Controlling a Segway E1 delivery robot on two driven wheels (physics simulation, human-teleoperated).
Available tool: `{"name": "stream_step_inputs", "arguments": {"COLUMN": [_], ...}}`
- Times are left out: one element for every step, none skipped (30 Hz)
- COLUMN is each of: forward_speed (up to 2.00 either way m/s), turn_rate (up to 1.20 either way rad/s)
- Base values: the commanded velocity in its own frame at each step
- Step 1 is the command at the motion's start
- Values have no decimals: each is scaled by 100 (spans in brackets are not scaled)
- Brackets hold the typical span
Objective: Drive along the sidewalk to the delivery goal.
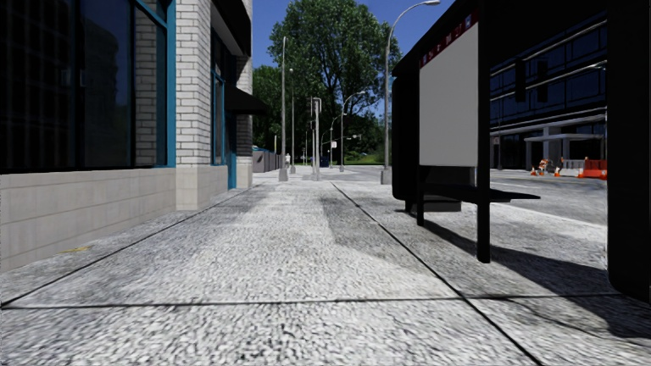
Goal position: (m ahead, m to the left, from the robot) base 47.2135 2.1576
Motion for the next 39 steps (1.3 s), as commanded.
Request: {"name": "stream_step_inputs", "arguments": {"forward_speed": [200,200,200,200,200,200,200,200,200,200,200,200,200,200,200,200,200,200,200,200,200,200,200,200,200,200,200,200,200,200,200,200,200,200,200,200,200,200,200], "turn_rate": [0,0,0,0,0,0,0,0,0,0,0,0,0,0,0,0,0,0,0,51,64,67,67,61,15,1,0,0,0,0,0,0,0,0,0,0,0,0,0]}}
